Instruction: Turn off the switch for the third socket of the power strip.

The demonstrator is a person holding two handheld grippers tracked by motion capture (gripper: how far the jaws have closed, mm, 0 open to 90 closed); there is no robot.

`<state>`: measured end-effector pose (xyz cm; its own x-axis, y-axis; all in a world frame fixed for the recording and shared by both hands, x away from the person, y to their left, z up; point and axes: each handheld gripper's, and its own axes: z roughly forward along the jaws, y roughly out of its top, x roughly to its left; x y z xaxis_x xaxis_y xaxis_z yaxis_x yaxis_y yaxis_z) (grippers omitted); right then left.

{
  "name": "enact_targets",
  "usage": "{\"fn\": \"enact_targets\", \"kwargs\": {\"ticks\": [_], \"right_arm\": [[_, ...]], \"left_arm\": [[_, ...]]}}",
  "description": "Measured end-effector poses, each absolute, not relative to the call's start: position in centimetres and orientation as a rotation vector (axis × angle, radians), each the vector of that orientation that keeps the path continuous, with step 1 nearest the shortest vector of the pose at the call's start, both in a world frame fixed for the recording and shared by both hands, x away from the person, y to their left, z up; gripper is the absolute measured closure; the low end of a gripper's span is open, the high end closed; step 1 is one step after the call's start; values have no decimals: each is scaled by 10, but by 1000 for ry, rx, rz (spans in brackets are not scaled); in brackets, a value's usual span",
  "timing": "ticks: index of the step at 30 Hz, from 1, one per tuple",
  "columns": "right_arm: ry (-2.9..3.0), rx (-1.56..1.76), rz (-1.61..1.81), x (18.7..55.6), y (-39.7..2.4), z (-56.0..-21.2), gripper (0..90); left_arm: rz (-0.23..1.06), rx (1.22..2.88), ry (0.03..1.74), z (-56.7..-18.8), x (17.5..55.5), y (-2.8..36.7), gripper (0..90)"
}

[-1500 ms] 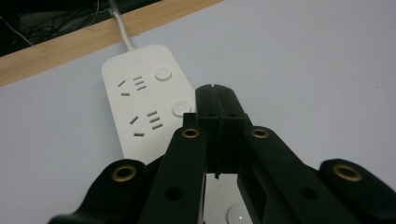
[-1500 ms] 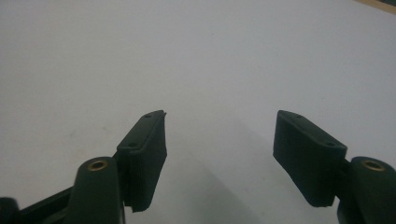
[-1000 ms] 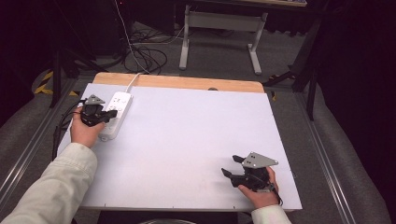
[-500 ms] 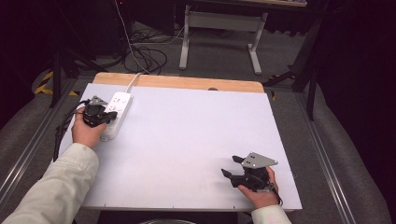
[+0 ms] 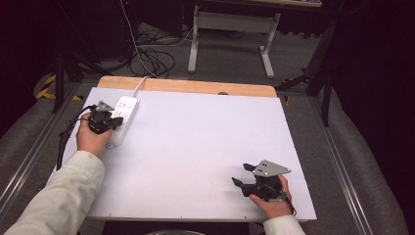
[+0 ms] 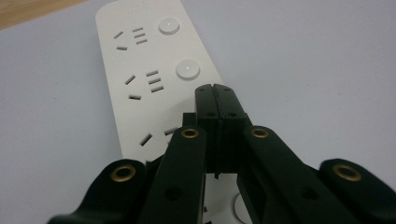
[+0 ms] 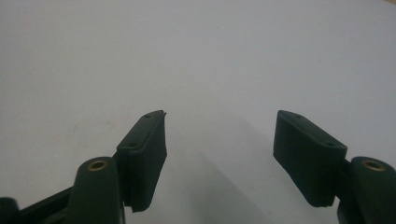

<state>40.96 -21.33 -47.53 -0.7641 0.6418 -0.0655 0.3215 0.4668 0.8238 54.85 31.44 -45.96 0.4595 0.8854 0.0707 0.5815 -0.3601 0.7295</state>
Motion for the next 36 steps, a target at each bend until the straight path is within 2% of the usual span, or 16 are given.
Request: {"fn": "enact_targets", "kwargs": {"ticks": [12,36], "right_arm": [[2356,809,1202,410,-213,-476,352],[2348,810,1204,408,-214,-474,352]], "left_arm": [[649,2090,1228,-460,548,311,898],[625,2059,1266,-462,547,309,900]]}}
